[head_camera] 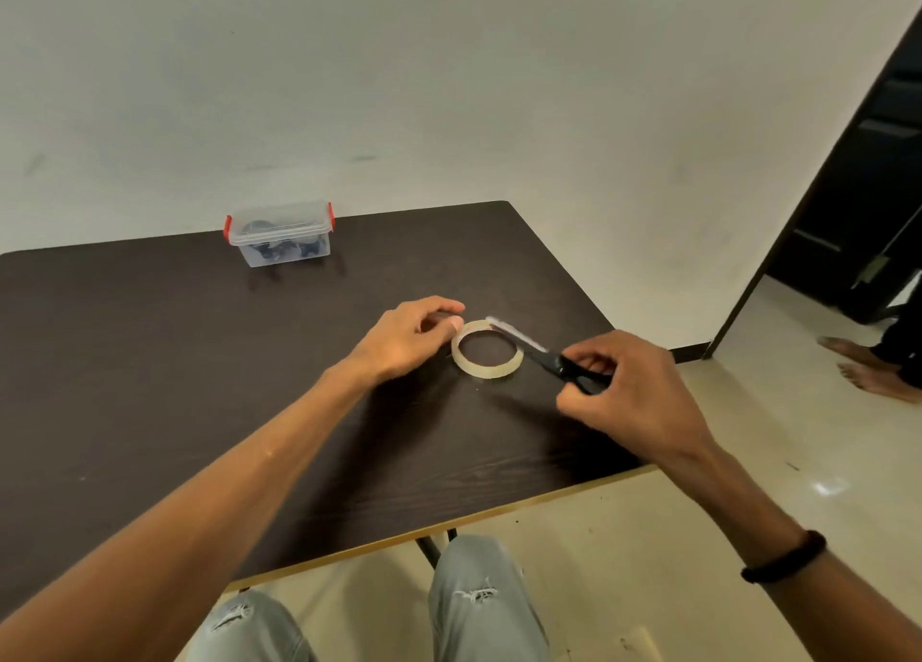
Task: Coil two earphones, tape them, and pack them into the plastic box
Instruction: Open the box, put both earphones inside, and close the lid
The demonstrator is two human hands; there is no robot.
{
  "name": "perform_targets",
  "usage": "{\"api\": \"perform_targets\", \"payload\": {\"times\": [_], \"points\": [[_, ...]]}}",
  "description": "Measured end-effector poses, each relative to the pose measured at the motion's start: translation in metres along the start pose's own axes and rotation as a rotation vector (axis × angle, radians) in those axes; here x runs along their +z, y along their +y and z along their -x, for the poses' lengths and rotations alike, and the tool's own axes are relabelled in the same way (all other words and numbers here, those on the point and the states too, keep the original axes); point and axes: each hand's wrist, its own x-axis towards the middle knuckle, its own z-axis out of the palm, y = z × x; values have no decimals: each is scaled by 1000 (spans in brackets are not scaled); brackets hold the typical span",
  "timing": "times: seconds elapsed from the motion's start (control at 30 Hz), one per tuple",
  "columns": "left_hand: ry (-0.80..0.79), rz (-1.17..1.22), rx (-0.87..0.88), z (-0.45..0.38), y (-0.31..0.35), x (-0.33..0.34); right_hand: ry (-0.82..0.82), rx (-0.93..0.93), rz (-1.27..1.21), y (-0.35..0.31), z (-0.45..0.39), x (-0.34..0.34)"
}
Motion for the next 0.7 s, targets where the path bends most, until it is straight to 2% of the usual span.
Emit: {"api": "perform_targets", "payload": {"times": [0.1,0.23,0.53,0.7], "points": [[14,-112,56,7,5,18,67,157,-60,9,-17,0],[81,-239,96,5,7,39,108,252,-43,10,-35,13],[133,-189,115,-12,19,58,204,268,57,12,-61,42],[162,-193,124,-15,16,65,187,278,82,15,-66,45]]}}
